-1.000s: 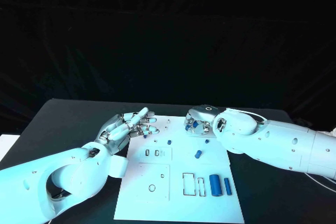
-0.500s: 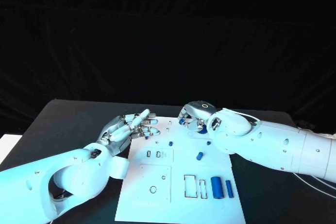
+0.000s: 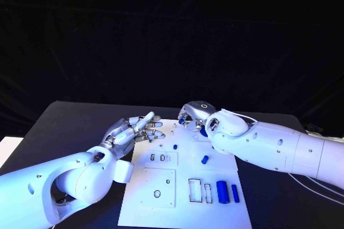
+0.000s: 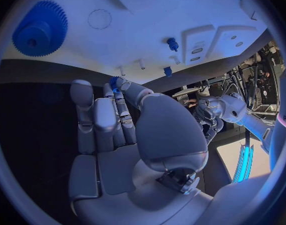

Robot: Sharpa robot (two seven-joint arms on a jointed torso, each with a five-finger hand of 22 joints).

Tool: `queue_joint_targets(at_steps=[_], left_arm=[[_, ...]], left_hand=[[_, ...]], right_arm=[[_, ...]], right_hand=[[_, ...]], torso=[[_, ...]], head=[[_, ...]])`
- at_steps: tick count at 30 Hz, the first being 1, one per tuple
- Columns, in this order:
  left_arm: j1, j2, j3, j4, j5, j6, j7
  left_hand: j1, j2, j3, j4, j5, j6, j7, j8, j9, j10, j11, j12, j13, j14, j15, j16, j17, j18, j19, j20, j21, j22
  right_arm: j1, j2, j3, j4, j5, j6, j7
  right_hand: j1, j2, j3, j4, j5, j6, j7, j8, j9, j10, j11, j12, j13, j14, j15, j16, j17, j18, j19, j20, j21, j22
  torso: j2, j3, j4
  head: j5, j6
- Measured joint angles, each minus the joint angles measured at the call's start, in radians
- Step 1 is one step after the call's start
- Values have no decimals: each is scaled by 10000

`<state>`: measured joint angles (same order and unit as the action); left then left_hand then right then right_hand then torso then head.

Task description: Assemble the parts on the task board

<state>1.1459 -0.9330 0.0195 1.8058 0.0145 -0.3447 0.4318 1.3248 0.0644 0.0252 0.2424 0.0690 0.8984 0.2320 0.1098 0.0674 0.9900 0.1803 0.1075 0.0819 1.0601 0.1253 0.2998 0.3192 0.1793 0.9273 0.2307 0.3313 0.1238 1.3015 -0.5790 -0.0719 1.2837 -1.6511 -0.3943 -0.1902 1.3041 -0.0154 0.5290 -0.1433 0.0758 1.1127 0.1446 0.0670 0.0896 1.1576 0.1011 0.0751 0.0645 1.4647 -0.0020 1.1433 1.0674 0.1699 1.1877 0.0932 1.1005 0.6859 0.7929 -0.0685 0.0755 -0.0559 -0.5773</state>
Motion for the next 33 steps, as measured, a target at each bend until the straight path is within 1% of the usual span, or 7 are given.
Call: queue_joint_targets(at_steps=[9, 13, 16, 18, 19, 25, 33], left_arm=[[0, 20, 0, 7, 0, 0, -4], [1, 30, 0, 7, 0, 0, -5], [1, 35, 0, 7, 0, 0, -6], [1, 37, 0, 7, 0, 0, -7], [1, 38, 0, 7, 0, 0, -8], [1, 47, 0, 6, 0, 1, -11], [5, 73, 0, -10, 0, 1, -15]], left_hand=[[0, 0, 0, 0, 0, 0, 0, 0, 0, 0, 0, 0, 0, 0, 0, 0, -1, 0, 0, 0, 0, 1], [0, 0, 0, 0, 0, 0, 0, 0, 0, 0, 0, 0, 0, 0, 0, 0, -1, 0, 0, 0, 0, 0], [0, 0, 0, 0, 0, 0, 0, 0, 0, 0, 0, 0, 0, 0, 0, 0, -2, 0, 0, 0, 0, 0], [0, 0, 0, 0, 0, 1, 0, 0, 0, 0, 0, 0, 0, 0, 0, 0, -2, 0, 0, 0, 0, 1], [0, 0, 0, 0, 0, 0, 0, 0, 0, 0, 0, 0, 0, 0, 0, 0, -2, 0, 0, 0, 0, 1], [0, 0, 0, 0, 0, 0, 0, 0, 0, 0, 0, 0, 1, 0, 0, 0, -3, 0, 0, 0, 0, 1], [0, 0, 0, 0, 0, 1, 0, 0, 0, 0, 0, 0, 1, 0, 0, 0, -3, 0, 0, 0, 0, 1]], right_arm=[[0, 283, 0, -190, 5, 61, -33], [0, 393, 0, -279, 11, 119, -33], [0, 447, -1, -325, 16, 169, -33], [0, 475, -1, -348, 18, 201, -32], [0, 496, -2, -358, 20, 223, -31], [-5, 598, -4, -450, 38, 337, -26], [-6, 672, -7, -490, 77, 481, -24]], right_hand=[[-11, -11, 0, 2, -1, -2, 1, -28, 0, 0, 0, -20, -12, 0, 0, 28, -1, 1, 0, 0, 0, 1], [-11, -11, 25, 27, -3, -16, 14, -37, -1, 0, 0, -21, -12, 0, 0, 39, 0, 0, 0, 0, -1, 0], [-11, -11, 25, 28, -5, -17, 14, -38, -2, 0, 0, -33, -11, 0, 0, 39, 8, 0, 0, 0, -1, 3], [-51, -51, 25, 28, -5, -17, 14, -38, -2, 6, -6, -33, -5, 0, 0, 39, 8, 0, -1, 0, -1, 19], [-51, -51, 25, 28, -6, -17, 14, -38, -2, 54, -54, -40, -5, 0, 0, 39, 8, 0, -1, 0, -1, 19], [-63, -64, 25, 29, 21, -18, 14, -39, -7, 54, -54, -59, -2, 0, 0, 38, 7, 1, -1, 0, -1, 19], [-64, -65, 28, 81, 39, -20, 14, -59, 1, 54, -54, -77, 1, 0, 0, 38, 5, 0, -1, 0, 30, 18]], torso=[[9, 0, -7], [8, -7, -3], [9, -7, -4], [12, -7, -5], [12, -7, -6], [18, -7, -13], [20, -8, -3]], head=[[19, -35], [19, -45], [28, -51], [31, -57], [33, -58], [40, -71], [47, -95]])
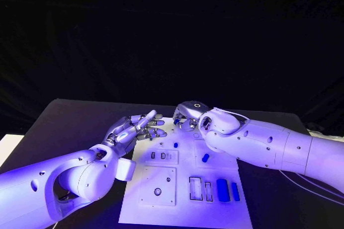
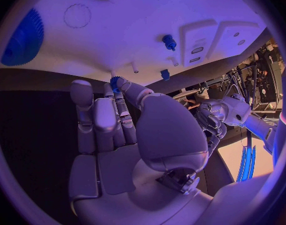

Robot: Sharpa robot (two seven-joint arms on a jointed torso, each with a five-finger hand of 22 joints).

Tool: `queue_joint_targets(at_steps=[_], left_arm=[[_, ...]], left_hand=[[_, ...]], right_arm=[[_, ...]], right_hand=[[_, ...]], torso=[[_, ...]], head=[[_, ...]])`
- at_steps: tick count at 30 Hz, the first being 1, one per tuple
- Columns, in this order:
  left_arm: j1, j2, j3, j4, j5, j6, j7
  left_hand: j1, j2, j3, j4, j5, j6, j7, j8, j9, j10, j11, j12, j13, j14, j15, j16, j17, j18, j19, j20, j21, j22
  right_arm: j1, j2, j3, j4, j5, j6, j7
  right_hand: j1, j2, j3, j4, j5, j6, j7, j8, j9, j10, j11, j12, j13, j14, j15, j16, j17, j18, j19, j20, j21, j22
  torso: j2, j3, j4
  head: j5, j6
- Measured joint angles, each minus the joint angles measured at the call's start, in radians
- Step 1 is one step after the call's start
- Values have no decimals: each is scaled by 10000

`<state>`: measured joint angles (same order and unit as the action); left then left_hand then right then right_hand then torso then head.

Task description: Assemble the parts on the task board

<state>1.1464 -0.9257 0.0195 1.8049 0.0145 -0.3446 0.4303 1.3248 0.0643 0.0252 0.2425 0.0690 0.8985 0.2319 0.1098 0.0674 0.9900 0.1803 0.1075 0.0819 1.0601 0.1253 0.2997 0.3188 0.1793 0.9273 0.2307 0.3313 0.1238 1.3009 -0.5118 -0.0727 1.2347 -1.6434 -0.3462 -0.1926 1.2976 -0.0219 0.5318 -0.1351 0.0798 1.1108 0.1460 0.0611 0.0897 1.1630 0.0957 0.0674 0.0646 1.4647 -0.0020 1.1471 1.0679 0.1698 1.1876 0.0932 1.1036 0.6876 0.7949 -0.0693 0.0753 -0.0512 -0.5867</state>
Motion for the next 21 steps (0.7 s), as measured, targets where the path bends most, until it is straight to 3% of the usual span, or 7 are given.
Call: queue_joint_targets(at_steps=[9, 21], left_arm=[[3, 6, 0, -5, 0, 1, -5], [4, 8, 1, -8, 0, 2, -17]], left_hand=[[0, 0, 0, 0, 0, 0, 0, 0, 0, 0, 0, 0, 0, 0, 0, 0, -1, 1, 0, 0, 0, 0], [0, 0, 0, 0, 0, 0, 0, 0, 0, 0, 0, 0, 1, 0, 0, 0, -1, 1, 0, 0, 0, 0]], right_arm=[[-1, 114, -1, -172, 12, 60, -53], [-2, 213, -4, -243, -100, -39, -344]], right_hand=[[-103, -103, 9, 75, 1, -46, 46, -7, 10, 86, -85, -21, -1, 0, 0, 0, -95, 0, -39, 39, 7, -87], [-96, -201, 77, 142, 0, -199, 58, -7, -20, -89, -42, -21, 0, 0, 0, -73, -215, 0, -147, 71, -33, -224]], torso=[[4, 0, -11], [14, -5, -2]], head=[[2, -4], [-18, -5]])
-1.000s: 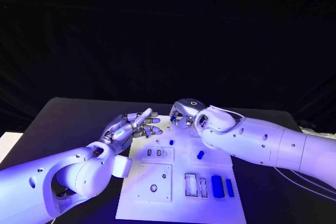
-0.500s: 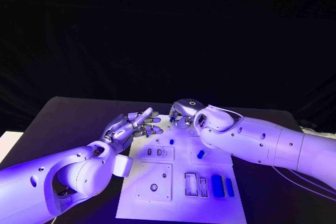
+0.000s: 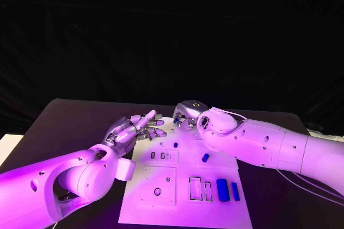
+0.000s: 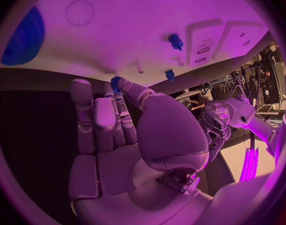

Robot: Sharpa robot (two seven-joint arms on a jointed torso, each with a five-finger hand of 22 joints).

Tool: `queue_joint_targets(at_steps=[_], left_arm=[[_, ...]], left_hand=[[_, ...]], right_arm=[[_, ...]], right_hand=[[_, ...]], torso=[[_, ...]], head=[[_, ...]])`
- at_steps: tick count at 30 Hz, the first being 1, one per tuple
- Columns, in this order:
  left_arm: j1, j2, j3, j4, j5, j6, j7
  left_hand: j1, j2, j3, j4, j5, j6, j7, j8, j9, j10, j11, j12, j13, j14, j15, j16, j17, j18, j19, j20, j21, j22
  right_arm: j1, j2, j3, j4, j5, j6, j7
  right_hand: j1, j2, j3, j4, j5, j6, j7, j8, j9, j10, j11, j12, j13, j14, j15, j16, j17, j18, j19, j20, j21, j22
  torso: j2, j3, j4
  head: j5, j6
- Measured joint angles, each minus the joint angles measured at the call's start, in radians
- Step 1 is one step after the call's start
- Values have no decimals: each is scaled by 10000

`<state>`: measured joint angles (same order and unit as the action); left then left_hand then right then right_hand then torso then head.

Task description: Assemble the parts on the task board

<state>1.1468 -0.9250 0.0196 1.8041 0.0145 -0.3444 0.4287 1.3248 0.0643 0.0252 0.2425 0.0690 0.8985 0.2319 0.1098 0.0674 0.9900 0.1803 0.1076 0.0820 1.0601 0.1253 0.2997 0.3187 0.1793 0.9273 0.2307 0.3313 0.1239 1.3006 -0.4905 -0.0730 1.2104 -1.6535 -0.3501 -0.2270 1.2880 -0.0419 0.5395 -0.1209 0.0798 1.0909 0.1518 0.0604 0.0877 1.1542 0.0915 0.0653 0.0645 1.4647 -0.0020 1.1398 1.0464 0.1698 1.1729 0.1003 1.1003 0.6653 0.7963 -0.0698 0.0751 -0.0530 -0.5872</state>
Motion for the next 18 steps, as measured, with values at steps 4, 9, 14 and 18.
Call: queue_joint_targets(at_steps=[4, 9, 14, 18], left_arm=[[0, 9, 0, -6, 0, 0, -5], [1, 35, 0, -24, 0, 1, -16], [1, 42, 0, -36, 0, 2, -23], [1, 42, 0, -42, 0, 2, -30]], left_hand=[[0, 0, 0, 0, 0, 0, 0, 0, 0, 0, 0, 0, 0, 0, 0, 0, 0, 0, 0, 0, 0, 0], [0, 0, 0, 0, 0, 0, 0, 0, 0, 0, 0, 0, 0, 0, 0, 0, -1, 0, 0, 0, 0, 0], [0, 0, 0, 0, 0, 0, 0, 0, 0, 0, 0, 0, 0, 0, 0, 0, -1, -1, 0, 0, 0, 0], [0, 0, 0, 0, 0, 0, 0, 0, 0, 0, 0, 0, 0, 0, 0, 0, -1, 1, 0, 0, 0, 0]], right_arm=[[0, 11, -1, 0, -62, -43, -67], [-1, 28, -1, -7, -107, -49, -116], [-1, 30, -1, -14, -113, -44, -135], [-1, 17, -1, 8, -103, -45, -136]], right_hand=[[-73, -72, -10, 70, 12, -85, 8, 2, -16, -128, 27, 3, 0, 0, 0, -73, -65, 0, -94, 22, -57, -90], [-148, -279, 2, 141, 12, -394, 55, 12, -88, -511, 65, -18, -23, 14, 14, -305, -318, 1, -354, 67, -311, -466], [-111, -428, -54, 247, -25, -752, 109, 12, -159, -959, 154, -37, -23, 33, 107, -630, -683, 1, -642, 141, -624, -971], [-111, -428, -54, 247, -25, -754, 111, 12, -159, -993, 187, -37, -23, 37, 110, -663, -741, 1, -644, 143, -657, -1044]], torso=[[1, 0, -3], [1, -7, -7], [1, -8, -7], [2, -8, -7]], head=[[7, 0], [9, -13], [-4, -30], [-11, -41]])
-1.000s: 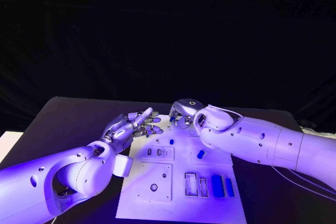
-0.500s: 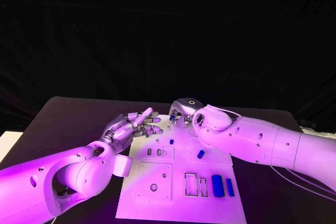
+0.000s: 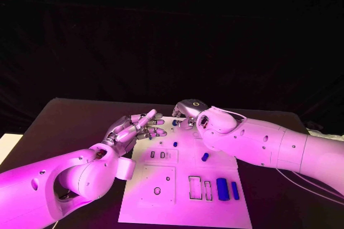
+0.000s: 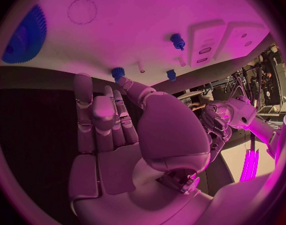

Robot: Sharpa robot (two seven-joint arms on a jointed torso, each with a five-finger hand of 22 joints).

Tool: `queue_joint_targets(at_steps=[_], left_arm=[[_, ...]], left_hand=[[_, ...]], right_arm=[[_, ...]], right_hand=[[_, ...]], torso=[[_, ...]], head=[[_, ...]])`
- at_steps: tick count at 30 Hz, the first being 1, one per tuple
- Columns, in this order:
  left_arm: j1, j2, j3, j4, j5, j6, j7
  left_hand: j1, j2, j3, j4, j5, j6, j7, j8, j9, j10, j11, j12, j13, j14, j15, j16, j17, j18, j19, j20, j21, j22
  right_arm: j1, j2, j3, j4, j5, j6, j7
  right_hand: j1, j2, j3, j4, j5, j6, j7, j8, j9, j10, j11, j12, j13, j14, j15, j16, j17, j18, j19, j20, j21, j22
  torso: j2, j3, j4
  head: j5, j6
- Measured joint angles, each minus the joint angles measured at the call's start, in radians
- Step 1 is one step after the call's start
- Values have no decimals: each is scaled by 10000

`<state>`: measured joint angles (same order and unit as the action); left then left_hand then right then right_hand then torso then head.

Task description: Assemble the parts on the task board

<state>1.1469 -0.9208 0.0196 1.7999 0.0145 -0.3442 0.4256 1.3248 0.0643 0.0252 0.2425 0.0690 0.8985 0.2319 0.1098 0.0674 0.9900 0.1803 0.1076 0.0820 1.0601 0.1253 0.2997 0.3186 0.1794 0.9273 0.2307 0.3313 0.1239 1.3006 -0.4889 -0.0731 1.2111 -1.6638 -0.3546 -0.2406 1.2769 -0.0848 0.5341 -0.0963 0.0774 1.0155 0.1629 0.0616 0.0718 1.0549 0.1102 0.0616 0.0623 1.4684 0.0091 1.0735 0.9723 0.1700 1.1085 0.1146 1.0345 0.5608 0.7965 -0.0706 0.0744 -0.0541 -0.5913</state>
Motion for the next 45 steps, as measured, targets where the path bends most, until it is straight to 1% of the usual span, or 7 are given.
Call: queue_joint_targets(at_steps=[11, 18, 23, 27, 31, 37, 45], left_arm=[[0, -2, 0, -12, 0, 0, -25], [0, -39, -1, -55, 0, 0, -33], [0, -94, -2, -141, 0, 1, -34], [0, -132, -2, -211, 3, 1, -34], [0, -140, -2, -232, 10, 1, -34], [0, -126, -2, -261, 16, 4, -35], [0, -102, -2, -285, 19, 8, -43]], left_hand=[[0, 0, 0, 0, 0, 0, 0, -59, 0, 0, 0, -67, 0, 0, 0, 60, 51, -1, 0, 0, 0, -12], [0, 0, 0, 0, 0, 0, 0, -58, 0, 0, 0, -67, 0, 0, 0, 60, 51, 0, 0, 0, 0, -12], [0, 0, 0, 0, 0, 0, 0, -59, 0, 0, 0, -68, 0, 0, 0, 60, 50, -1, 0, 0, 0, -12], [0, 0, 0, 0, 0, 0, 0, -58, 0, 0, 0, -67, 0, 0, 0, 60, 49, -1, 0, 0, 0, -12], [0, 0, 0, 0, 0, 0, 0, -59, 0, 0, 0, -67, 0, 0, 0, 60, 49, -1, 0, 0, 0, -11], [0, 0, 0, 0, 0, 0, 0, -58, 0, 0, 0, -68, 0, 0, 0, 60, 57, -1, 0, 0, 0, -11], [0, 0, 0, 0, 0, 0, 0, -58, 0, 0, 0, -67, 0, 0, 0, 60, 57, -1, 0, 0, 0, -11]], right_arm=[[0, -268, 0, 389, 81, -75, 36], [-3, -1415, 140, 1313, 368, -394, 65], [29, -2472, 251, 1925, 1161, -406, 82], [56, -3111, 288, 2094, 2058, -274, 77], [60, -3420, 297, 2132, 2680, -79, 60], [60, -3509, 300, 1945, 3338, 493, -41], [-12, -3228, 289, 1593, 3529, 917, -272]], right_hand=[[0, 0, -28, 28, 0, 0, 0, 0, 11, 1, 0, 0, 1, 0, 0, 0, -1, 0, 0, 0, 0, 14], [-35, -164, -140, 140, 125, 3, -1, 0, 20, 356, -54, 186, 48, 0, -1, 161, 190, -2, 178, 11, 205, 376], [-393, -521, -545, 540, 745, -151, 51, 0, -15, 1565, -60, 824, 353, -21, -27, 823, 874, -1, 666, -86, 715, 1189], [-596, -725, -1103, 760, 1458, -344, -78, 4, -10, 2712, -414, 1452, 847, -22, -252, 1390, 1493, -153, 948, -263, 1027, 1684], [-552, -764, -1976, 948, 1767, -480, -199, 83, 37, 3025, -591, 2956, 2423, -34, -362, 2076, 2260, -249, 1321, -444, 1472, 2406], [-162, -458, -3259, 1404, 1881, -742, -250, 270, 119, 2883, -617, 10146, 9927, -58, -378, 3857, 3355, -472, 2016, -356, 2527, 4122], [-34, -331, -3507, 1545, 1997, -820, -139, 347, 134, 2968, -533, 11274, 11218, -19, -340, 4204, 3358, -626, 2204, -269, 2942, 4876]], torso=[[4, 7, 2], [0, 20, -37], [-25, 50, -124], [-43, 82, -201], [-58, 115, -247], [-73, 171, -305], [-77, 209, -329]], head=[[10, -8], [3, 69], [26, 132], [39, 180], [44, 220], [30, 242], [40, 222]])
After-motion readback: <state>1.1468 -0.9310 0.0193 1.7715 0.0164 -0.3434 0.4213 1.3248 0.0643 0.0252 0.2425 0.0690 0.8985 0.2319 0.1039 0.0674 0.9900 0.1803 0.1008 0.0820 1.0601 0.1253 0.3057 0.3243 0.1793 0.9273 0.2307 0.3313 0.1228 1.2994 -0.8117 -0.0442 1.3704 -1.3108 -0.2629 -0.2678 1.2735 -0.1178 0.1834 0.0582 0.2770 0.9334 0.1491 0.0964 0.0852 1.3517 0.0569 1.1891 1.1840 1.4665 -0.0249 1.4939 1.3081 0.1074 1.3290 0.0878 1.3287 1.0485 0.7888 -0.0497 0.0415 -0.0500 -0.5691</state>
